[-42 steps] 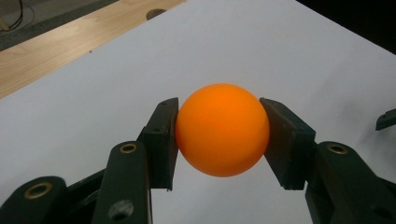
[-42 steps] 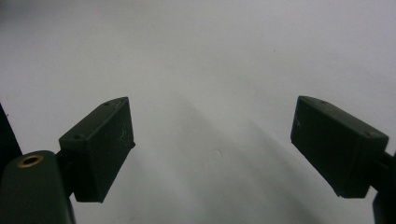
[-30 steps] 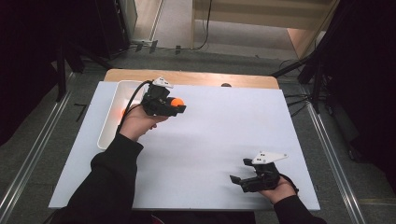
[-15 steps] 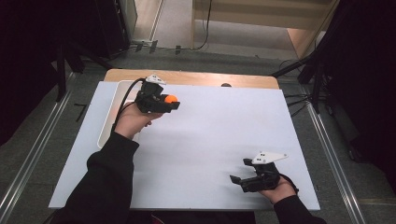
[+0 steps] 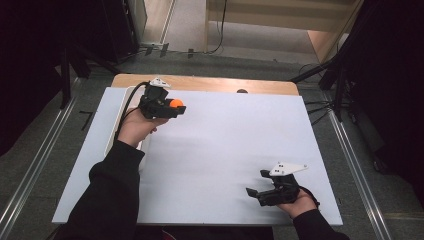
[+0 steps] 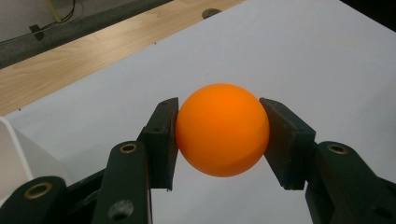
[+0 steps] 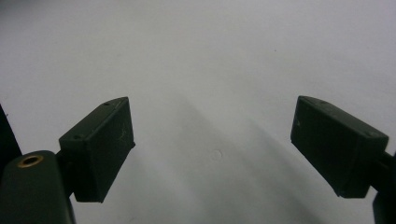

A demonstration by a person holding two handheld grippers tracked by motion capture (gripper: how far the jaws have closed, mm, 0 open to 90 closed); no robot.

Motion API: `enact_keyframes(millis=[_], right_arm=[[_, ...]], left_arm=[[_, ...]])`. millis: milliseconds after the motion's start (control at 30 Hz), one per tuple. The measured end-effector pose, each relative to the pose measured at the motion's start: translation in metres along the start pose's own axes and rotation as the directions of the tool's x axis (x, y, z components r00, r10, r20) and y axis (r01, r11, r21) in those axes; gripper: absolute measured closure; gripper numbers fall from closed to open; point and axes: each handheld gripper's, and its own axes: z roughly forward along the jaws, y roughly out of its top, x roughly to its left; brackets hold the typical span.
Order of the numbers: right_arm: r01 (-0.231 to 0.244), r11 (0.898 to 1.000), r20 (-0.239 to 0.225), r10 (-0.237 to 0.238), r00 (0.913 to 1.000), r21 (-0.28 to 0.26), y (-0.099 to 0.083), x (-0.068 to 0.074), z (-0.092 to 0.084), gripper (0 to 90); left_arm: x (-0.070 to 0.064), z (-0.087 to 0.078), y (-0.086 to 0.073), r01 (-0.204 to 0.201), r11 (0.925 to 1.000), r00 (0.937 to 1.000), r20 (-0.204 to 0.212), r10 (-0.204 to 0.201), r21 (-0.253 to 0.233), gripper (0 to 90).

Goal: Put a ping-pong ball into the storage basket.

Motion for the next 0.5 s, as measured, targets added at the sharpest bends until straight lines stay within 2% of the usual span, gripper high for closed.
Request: enact_keyframes(millis=[300, 500], right_arm=[[0.002, 1.0, 0.001, -0.002, 1.0, -0.002, 0.0, 0.0, 0.001, 11.8], [0.0, 1.0, -0.001, 0.0, 1.0, 0.001, 0.0, 0.0, 0.001, 11.8]], left_arm=[[0.009, 0.0, -0.003, 0.013, 0.9998, 0.9998, -0.018, -0.013, 0.012, 50.4], [0.014, -0.003, -0.005, 0.029, 0.9996, 0.9989, -0.037, -0.029, -0.004, 50.4]])
